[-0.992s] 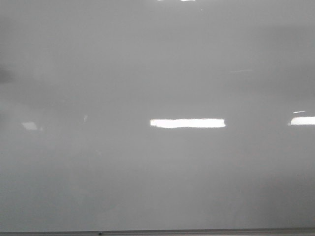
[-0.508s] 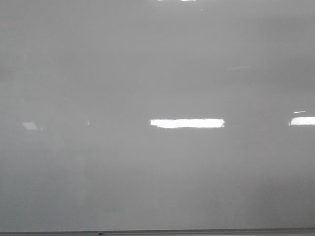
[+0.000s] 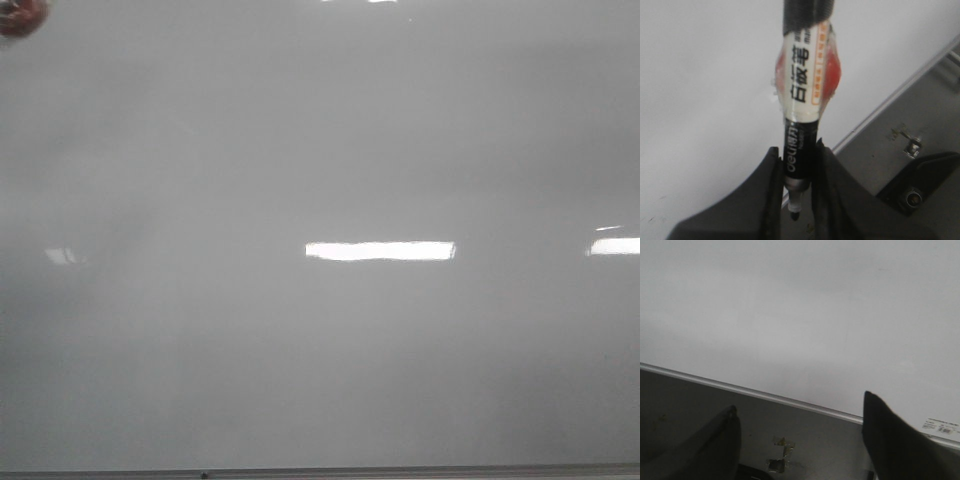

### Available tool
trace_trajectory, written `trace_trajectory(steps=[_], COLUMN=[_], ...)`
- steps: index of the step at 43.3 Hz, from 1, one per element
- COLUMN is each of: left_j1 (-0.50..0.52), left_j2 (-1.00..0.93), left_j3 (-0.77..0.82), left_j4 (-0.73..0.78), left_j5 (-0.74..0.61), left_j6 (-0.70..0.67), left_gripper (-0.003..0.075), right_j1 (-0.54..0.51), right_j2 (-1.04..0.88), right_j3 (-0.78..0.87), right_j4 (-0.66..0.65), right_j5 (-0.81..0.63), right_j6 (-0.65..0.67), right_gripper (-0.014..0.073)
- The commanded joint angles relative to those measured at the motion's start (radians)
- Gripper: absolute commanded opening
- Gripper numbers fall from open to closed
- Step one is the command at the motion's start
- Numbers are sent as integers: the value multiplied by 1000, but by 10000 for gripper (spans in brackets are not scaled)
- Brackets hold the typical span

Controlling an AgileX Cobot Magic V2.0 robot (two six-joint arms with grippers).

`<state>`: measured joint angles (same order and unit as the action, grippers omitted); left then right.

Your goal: Write number 8 on whiteboard

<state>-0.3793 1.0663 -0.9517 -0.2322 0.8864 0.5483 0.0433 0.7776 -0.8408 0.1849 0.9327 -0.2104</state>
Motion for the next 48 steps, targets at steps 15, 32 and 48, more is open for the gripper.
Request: trace_trajectory(steps=[15,32,48], left_j1=[-320,-478,-477], left_j2=[171,230,230], left_j3=[-36,-48,-72], left_j4=[-111,-113,-124], left_j5=[-41,-112,-101], left_j6=[252,322,329], left_gripper=[-21,-20,-20], right_j1=[185,517,600], right_j2=[184,270,286], right_j3=[-63,-63,-63], right_j4=[269,421,435], right_j5=[62,-42,-197], right_j6=[-603,-792,-793], right_gripper=[533,510,404])
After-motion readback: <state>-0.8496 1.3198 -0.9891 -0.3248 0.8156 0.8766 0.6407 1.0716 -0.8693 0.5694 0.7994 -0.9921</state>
